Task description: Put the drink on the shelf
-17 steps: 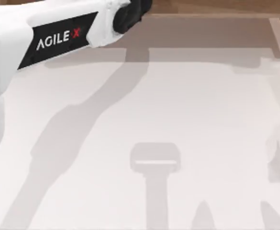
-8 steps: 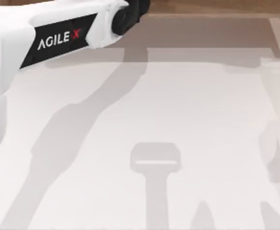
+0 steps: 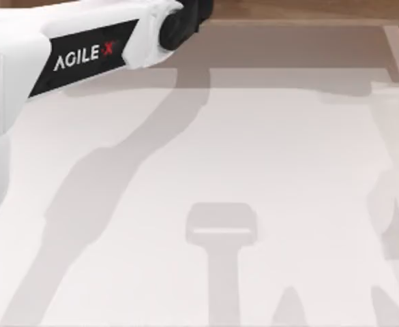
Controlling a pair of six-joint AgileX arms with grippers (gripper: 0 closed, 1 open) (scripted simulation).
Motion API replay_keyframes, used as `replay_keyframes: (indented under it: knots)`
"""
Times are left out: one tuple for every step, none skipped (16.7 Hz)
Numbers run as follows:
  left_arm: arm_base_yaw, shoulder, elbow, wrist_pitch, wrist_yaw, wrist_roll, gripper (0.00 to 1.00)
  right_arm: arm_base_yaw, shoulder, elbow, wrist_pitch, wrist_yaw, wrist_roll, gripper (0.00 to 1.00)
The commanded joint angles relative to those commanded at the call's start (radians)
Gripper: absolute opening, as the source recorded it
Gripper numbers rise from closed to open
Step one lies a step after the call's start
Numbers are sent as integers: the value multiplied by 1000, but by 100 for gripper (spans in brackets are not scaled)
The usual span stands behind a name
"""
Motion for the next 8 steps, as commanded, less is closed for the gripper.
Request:
replay_keyframes:
  knots:
    - [0,0,0,0,0,0,90,0,0,0,0,0,0,100]
    - [0,0,0,0,0,0,98,0,0,0,0,0,0,100]
    - [0,0,0,0,0,0,100,0,0,0,0,0,0,100]
    - [0,0,0,0,0,0,100,0,0,0,0,0,0,100]
    - [0,0,0,0,0,0,100,0,0,0,0,0,0,100]
    - [0,0,0,0,0,0,100,0,0,0,0,0,0,100]
    - [0,0,0,0,0,0,100,0,0,0,0,0,0,100]
    - [0,0,0,0,0,0,100,0,0,0,0,0,0,100]
